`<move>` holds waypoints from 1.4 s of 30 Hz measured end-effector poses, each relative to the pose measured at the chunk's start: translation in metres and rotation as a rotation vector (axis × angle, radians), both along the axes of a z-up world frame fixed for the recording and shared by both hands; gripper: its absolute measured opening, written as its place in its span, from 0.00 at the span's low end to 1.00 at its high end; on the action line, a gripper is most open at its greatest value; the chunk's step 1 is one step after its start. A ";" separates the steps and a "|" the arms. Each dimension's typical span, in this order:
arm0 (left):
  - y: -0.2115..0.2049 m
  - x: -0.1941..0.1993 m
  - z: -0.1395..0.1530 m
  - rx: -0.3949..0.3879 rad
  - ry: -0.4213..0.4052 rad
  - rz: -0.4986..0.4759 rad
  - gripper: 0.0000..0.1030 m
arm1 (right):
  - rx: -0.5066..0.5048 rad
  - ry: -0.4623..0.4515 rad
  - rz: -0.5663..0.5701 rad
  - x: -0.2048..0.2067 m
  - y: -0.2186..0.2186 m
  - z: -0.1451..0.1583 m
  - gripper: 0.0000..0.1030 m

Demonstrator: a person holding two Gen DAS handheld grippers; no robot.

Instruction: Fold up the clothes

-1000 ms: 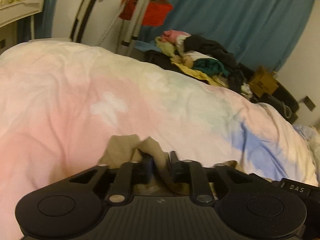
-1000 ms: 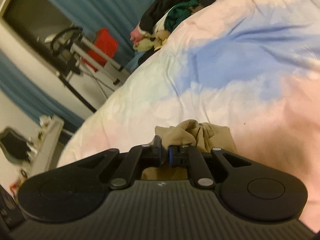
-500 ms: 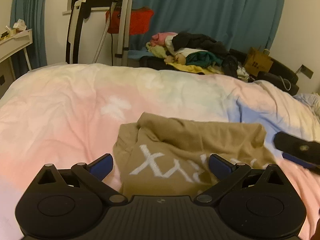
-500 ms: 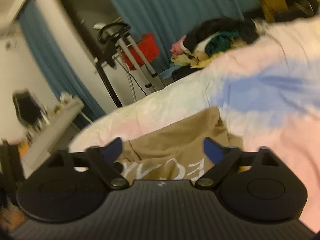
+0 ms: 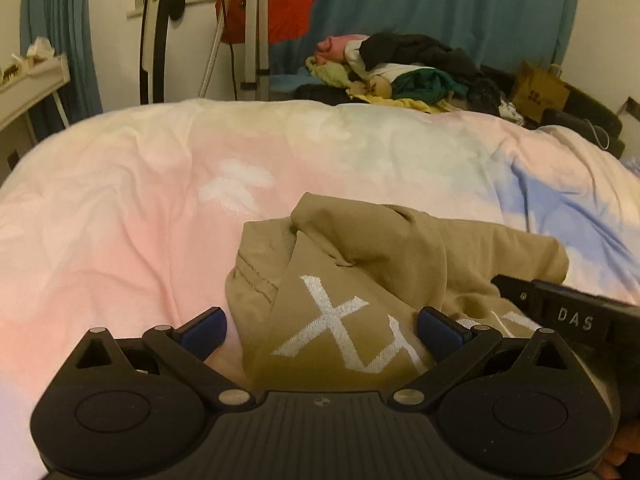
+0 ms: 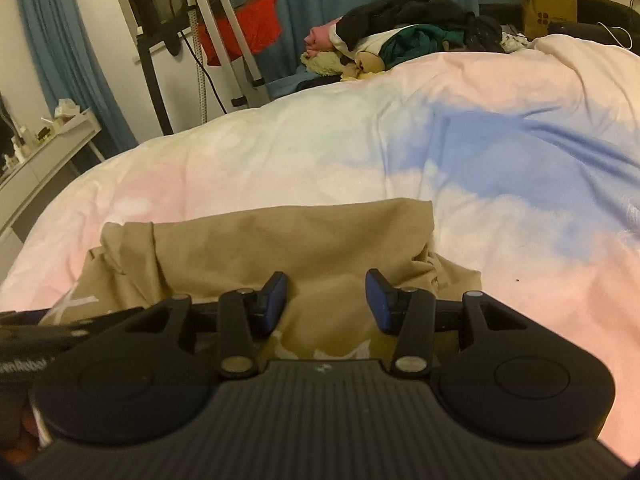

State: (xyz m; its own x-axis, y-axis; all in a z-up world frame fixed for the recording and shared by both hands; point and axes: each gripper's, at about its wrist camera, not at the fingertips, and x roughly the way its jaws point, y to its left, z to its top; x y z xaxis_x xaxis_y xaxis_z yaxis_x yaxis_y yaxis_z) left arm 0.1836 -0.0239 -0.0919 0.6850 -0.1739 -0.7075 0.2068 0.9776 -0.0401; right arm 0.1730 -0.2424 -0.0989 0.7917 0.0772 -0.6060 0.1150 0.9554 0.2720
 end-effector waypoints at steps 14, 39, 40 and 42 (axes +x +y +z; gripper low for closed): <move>0.009 -0.082 0.036 0.053 -0.080 -0.059 0.99 | -0.048 -0.069 0.014 -0.096 0.013 0.056 0.46; 0.018 -0.087 -0.012 -0.391 0.181 0.041 0.96 | 0.015 0.028 -0.029 -0.100 0.015 0.027 0.45; 0.016 -0.089 -0.011 -0.377 0.169 0.040 0.96 | 0.015 0.028 -0.030 -0.100 0.015 0.027 0.45; 0.016 -0.091 -0.010 -0.380 0.169 0.046 0.95 | 0.018 0.027 -0.031 -0.100 0.015 0.027 0.45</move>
